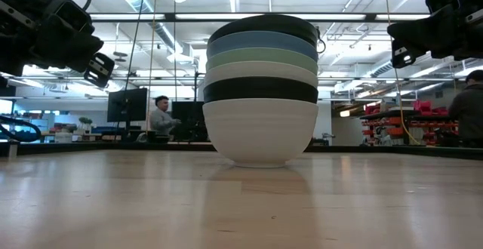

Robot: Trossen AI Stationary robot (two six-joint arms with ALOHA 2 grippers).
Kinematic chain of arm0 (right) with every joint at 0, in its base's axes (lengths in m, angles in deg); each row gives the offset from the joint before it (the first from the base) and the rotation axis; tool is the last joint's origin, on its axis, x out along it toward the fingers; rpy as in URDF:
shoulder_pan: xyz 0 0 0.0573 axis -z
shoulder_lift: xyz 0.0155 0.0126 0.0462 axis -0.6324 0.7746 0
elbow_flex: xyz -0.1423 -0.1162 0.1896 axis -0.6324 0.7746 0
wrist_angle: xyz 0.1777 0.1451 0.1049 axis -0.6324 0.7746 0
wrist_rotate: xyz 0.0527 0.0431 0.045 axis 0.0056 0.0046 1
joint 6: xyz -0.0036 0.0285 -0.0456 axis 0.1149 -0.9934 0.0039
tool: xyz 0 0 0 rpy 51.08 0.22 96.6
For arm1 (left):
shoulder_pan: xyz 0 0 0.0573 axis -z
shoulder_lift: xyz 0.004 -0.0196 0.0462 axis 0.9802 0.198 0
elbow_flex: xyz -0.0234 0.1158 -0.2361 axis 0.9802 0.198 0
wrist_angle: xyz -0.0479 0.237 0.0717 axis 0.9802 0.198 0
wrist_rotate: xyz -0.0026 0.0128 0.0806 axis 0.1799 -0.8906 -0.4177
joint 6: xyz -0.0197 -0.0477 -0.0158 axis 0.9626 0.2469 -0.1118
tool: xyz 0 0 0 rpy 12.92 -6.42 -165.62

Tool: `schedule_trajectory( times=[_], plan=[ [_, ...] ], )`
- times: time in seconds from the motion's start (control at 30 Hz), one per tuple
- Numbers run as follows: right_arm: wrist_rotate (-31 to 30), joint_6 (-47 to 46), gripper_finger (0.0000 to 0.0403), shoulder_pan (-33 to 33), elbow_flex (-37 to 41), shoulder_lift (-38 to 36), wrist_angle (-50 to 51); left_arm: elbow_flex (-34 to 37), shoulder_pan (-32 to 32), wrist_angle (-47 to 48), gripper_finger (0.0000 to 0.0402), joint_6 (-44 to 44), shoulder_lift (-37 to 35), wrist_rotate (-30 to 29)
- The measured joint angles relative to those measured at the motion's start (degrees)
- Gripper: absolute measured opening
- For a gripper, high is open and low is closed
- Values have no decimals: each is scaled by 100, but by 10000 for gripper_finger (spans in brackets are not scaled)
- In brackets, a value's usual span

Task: Nest bowls inside each other
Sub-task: Return to Home Position

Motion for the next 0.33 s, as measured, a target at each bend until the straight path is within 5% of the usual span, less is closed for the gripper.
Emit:
schedule_trajectory(
  times=[0.33],
  plan=[
    [0,-1,18,1,0,2,1,1,1,1,26,4,1,0]
  ],
)
